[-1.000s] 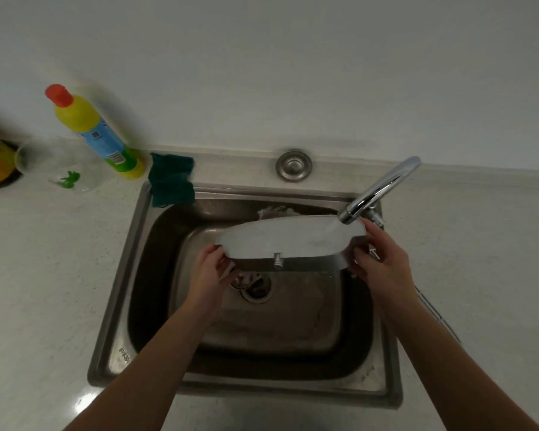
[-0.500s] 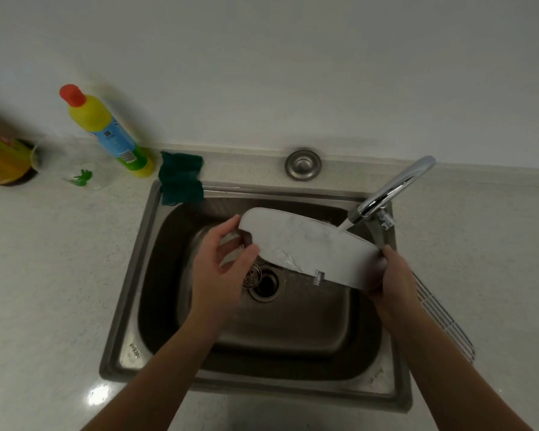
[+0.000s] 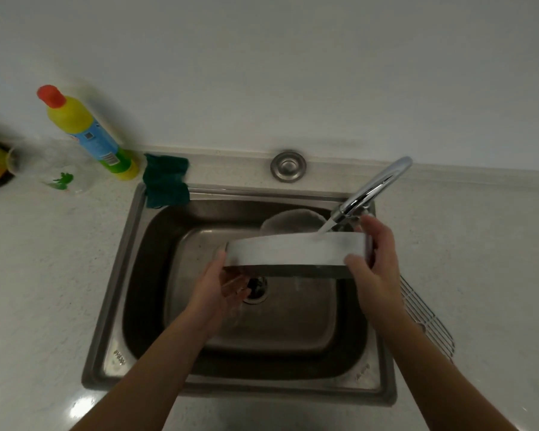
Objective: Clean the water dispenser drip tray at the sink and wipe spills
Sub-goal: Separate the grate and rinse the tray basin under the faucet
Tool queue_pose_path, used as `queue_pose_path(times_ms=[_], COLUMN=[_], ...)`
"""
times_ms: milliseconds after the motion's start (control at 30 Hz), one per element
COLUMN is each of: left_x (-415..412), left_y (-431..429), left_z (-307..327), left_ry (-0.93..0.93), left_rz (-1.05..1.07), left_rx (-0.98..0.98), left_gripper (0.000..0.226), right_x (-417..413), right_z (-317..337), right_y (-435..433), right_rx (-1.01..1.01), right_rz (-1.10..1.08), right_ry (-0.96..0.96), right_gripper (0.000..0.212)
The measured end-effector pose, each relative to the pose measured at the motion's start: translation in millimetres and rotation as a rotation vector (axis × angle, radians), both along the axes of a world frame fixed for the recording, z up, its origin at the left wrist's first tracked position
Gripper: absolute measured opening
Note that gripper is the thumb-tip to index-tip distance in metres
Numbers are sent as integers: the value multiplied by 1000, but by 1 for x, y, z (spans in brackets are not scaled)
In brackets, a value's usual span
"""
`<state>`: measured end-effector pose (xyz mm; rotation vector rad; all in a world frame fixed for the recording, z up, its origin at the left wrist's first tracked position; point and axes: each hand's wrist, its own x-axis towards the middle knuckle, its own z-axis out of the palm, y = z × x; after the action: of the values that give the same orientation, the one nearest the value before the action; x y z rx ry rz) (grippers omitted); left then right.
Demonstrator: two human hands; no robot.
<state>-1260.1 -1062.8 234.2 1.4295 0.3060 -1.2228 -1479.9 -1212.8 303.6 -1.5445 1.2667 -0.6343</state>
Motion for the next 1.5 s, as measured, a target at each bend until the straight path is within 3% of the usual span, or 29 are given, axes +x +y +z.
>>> queue_pose_path(times_ms=[133, 267, 333, 433, 500, 633, 767, 867, 967, 1133, 1333, 1500], left_x=[21, 47, 55, 64, 68, 71, 69, 60, 55, 64, 52, 59], left_y=[-5, -1, 3, 8, 11, 11, -1, -8, -8, -5, 4, 6], left_z=[5, 20, 27, 41, 52, 68, 73, 62, 54, 67, 56, 56], left_ry=[-142, -290, -369, -327, -401, -891, -1358, -1565, -1629, -1657, -1557, -1575], left_rz=[20, -202, -293, -231, -228, -333, -677, -952, -1083, -879, -956, -776], left_rx=[-2, -29, -32, -141, -191, -168, -139, 13, 55, -36, 23, 32], left_gripper=[41, 59, 63, 74, 79, 63, 67, 76, 84, 80, 78, 74], right_x=[-9, -16, -16, -11, -9, -1, 13, 19, 20, 11, 3, -2], right_z=[-9, -11, -14, -18, -22, -24, -30, -37, -37, -28, -32, -31], right_y=[3, 2, 3, 10, 9, -18, -54, -70, -78, -105, -100, -111], right_rx=[30, 142, 184, 227, 204, 129, 18, 42, 3, -32, -121, -136], right_rz=[164, 230, 255, 313, 340, 242, 184, 224, 229, 61, 199, 184], right_ry=[160, 168, 125, 98, 100, 128, 385, 471, 483, 428, 509, 466], right_gripper=[84, 62, 62, 64, 68, 48, 42, 41, 43, 35, 28, 18])
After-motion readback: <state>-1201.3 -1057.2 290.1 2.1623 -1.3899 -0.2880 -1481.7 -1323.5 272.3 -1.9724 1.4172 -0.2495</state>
